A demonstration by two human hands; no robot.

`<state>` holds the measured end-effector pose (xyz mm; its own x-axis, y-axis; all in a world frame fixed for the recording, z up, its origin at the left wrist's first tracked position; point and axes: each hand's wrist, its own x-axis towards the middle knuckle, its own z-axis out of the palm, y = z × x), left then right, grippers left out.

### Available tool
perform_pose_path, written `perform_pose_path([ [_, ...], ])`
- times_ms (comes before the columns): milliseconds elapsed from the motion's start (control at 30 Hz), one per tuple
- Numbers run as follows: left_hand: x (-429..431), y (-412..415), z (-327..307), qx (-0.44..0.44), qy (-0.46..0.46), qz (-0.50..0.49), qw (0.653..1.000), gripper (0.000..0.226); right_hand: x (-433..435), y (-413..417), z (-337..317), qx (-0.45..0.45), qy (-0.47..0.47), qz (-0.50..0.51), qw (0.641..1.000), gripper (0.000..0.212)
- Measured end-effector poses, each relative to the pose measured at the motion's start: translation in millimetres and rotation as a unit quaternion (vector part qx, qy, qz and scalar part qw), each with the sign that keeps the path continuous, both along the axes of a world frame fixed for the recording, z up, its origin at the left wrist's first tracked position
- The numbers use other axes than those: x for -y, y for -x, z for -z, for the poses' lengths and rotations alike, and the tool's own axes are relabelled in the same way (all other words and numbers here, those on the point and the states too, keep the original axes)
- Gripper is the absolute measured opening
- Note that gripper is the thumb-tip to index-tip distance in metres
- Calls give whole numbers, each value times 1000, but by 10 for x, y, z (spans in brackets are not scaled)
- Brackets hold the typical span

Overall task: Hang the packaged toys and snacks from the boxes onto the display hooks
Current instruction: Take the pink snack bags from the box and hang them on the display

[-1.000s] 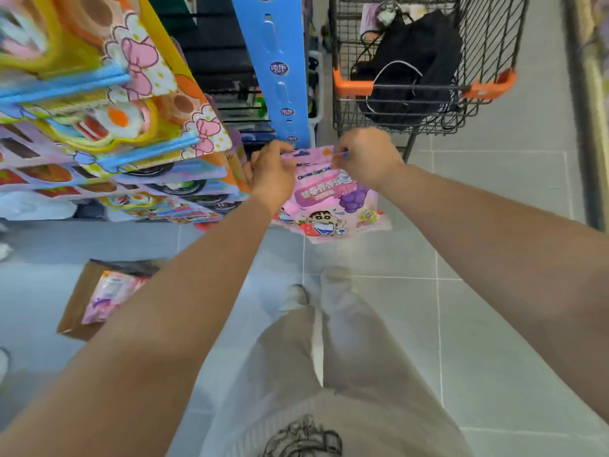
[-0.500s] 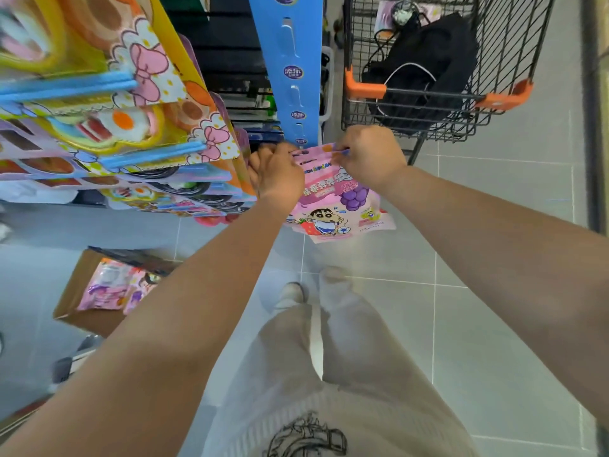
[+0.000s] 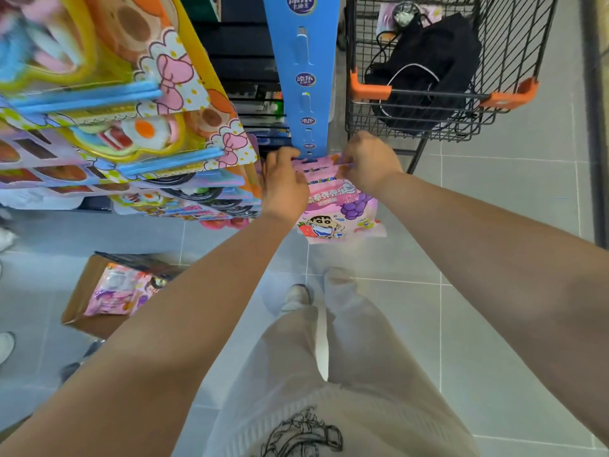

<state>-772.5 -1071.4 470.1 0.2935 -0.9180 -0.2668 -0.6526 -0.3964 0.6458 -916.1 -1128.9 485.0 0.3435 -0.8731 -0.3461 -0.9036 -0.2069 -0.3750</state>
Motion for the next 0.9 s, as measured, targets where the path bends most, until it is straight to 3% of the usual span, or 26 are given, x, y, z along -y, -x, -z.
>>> perform_pose_path([
  [133, -62, 11, -211, -43, 108, -2, 993, 36, -137, 63, -91, 68, 40, 11, 997, 20],
  [267, -87, 50, -421, -13, 160, 1, 987, 50, -218, 31, -274, 140, 108, 72, 982, 25],
  [467, -41, 91, -575, -7, 96, -34, 995, 60, -214, -62, -452, 141, 150, 98, 974, 27],
  [700, -82, 82, -660, 25, 47, 16, 998, 53, -138, -130, -481, 110, 159, 88, 977, 29],
  [900, 16, 152, -636, 139, 14, 66, 988, 48, -115, -130, -454, 100, 156, 102, 977, 24],
])
